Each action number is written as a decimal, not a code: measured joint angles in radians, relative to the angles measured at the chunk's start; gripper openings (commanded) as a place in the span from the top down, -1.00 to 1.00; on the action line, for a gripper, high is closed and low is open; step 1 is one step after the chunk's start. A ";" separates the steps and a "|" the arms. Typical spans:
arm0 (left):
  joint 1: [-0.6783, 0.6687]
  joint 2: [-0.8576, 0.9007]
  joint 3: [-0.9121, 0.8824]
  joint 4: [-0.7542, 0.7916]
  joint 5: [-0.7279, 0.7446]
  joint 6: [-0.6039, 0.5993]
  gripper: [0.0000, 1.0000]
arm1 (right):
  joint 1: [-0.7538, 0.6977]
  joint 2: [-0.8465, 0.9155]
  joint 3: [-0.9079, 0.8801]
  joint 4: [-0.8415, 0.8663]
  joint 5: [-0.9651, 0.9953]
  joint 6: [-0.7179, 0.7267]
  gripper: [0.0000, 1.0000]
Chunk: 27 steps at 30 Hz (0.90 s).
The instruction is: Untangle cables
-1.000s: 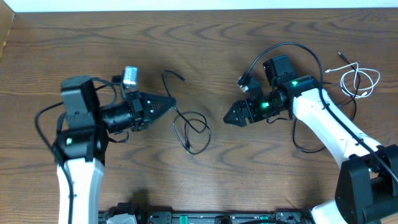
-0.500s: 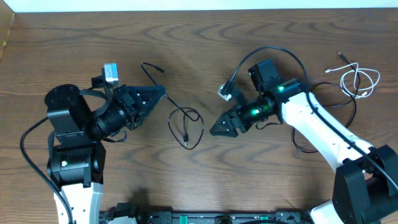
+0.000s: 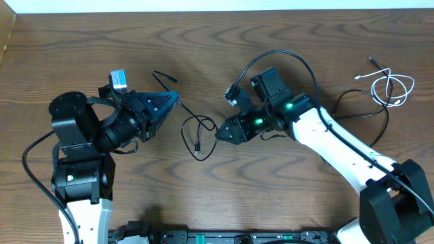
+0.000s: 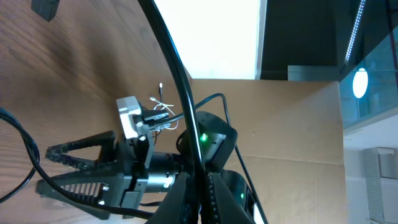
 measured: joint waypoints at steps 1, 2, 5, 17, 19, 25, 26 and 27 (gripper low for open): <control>0.000 0.000 0.000 0.000 -0.001 -0.002 0.85 | 0.010 0.000 -0.008 0.027 0.019 0.026 -0.04; 0.000 0.000 0.000 0.000 -0.002 -0.002 0.85 | 0.024 0.000 -0.015 0.051 0.034 0.050 -0.01; 0.000 0.000 0.000 0.000 -0.008 -0.002 0.85 | 0.061 0.001 -0.036 0.098 0.069 0.113 0.17; 0.001 0.000 0.000 -0.010 -0.022 -0.002 0.85 | 0.133 0.002 -0.064 0.108 0.543 0.330 0.98; 0.008 0.000 0.000 -0.025 -0.027 -0.002 0.85 | 0.126 0.002 -0.064 0.083 0.638 0.334 0.98; 0.076 0.000 0.000 -0.035 -0.020 -0.002 0.85 | 0.089 0.002 -0.078 0.000 0.925 0.343 0.98; 0.089 0.000 0.000 -0.035 -0.013 -0.002 0.85 | 0.081 0.002 -0.087 0.002 0.963 0.343 0.98; 0.105 0.000 0.000 -0.035 -0.004 -0.002 0.85 | 0.070 0.002 -0.099 0.006 1.004 0.344 0.98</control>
